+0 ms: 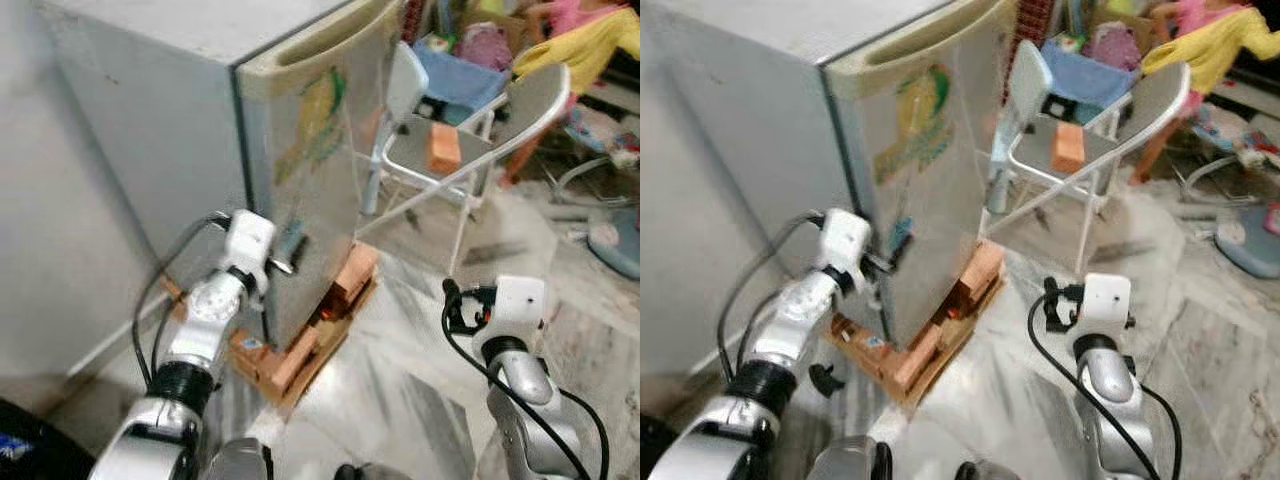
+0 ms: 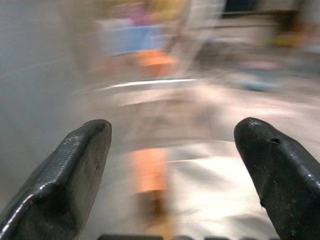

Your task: Restocking fridge

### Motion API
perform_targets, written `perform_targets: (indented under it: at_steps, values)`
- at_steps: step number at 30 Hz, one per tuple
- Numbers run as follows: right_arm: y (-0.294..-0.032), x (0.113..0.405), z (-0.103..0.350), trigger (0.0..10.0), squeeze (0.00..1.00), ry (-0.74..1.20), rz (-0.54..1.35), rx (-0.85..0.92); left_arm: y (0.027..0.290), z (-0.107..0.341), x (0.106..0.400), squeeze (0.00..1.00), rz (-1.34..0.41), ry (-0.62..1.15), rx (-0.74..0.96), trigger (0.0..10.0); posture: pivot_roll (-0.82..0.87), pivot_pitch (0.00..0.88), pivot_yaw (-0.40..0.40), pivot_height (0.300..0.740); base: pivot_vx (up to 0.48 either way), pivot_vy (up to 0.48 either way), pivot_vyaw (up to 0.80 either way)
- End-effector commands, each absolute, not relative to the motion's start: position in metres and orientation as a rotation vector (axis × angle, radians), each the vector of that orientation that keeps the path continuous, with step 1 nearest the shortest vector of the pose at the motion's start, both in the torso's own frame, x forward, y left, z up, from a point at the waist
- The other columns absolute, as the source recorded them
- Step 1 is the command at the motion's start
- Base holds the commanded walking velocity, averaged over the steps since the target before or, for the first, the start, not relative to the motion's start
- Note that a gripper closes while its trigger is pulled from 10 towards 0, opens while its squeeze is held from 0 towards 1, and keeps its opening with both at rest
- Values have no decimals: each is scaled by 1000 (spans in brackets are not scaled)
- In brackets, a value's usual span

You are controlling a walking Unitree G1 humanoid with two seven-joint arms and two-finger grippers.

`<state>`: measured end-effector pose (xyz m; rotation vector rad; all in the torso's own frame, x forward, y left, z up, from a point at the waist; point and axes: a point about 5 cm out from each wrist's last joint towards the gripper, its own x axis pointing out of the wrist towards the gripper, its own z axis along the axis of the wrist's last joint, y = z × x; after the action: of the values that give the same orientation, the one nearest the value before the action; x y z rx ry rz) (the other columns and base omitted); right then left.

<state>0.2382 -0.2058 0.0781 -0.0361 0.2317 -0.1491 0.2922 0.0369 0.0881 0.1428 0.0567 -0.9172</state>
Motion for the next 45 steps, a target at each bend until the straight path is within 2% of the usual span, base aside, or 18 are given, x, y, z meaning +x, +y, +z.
perform_targets:
  at_steps: [1,6,15,19,23,31,36,40,45]
  values:
    - [-209,238,83,10000,0,210,-163,-44,2,97,270,0,-1124,13,161,10000,59,40,-54,740,0,0,0]
    - [-209,238,83,10000,0,208,-173,-45,1,90,266,0,-1104,15,165,10000,65,39,-51,740,0,0,0]
    - [-212,236,79,10000,0,218,-201,-58,58,91,279,0,-874,42,138,10000,77,42,-41,740,0,0,0]
    - [-211,237,79,10000,0,217,-202,-52,85,89,275,0,-744,62,128,10000,86,44,-39,740,0,0,0]
    - [-209,236,76,10000,0,225,-204,-52,108,76,258,0,-674,120,140,10000,101,44,-41,740,0,0,0]
    - [-208,241,77,10000,0,226,-213,-3,124,70,246,0,-600,174,116,10000,105,43,-42,740,0,0,0]
    - [-208,239,76,10000,0,231,-213,1,142,70,258,0,-453,160,147,10000,102,49,-41,740,0,0,0]
    - [-208,236,75,10000,0,238,-216,-7,167,71,278,0,-259,157,153,10000,91,56,-39,740,0,0,0]
    - [-209,234,75,10000,0,239,-223,-7,181,81,305,0,-141,137,128,10000,76,61,-35,740,0,0,0]
